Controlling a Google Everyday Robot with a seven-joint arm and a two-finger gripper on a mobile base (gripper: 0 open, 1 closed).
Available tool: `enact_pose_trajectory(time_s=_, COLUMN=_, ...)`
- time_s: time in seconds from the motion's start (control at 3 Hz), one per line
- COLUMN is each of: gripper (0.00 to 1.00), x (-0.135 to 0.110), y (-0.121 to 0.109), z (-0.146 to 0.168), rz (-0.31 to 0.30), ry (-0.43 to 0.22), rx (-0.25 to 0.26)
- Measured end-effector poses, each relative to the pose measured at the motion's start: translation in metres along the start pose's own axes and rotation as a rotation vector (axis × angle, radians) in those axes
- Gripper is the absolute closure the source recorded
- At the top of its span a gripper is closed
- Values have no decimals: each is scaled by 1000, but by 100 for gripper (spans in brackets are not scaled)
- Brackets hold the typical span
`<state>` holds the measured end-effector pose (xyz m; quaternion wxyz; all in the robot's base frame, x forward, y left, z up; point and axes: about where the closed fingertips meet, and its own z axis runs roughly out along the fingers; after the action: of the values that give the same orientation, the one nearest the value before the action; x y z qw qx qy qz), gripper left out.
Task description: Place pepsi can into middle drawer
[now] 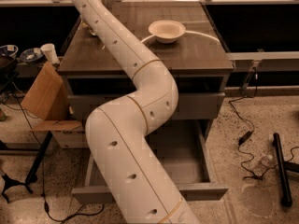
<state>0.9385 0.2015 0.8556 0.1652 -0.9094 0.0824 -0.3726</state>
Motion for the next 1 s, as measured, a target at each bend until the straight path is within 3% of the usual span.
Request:
enact_pose_trajectory(time_s=0.33, gripper=100, x=9, y=2, z=-9, rz=22, ry=12, rx=8)
enact_pose_trajectory(time_s=1.0, gripper=100, x=30, y=16, z=-56, rz=66, ry=-9, rx=17)
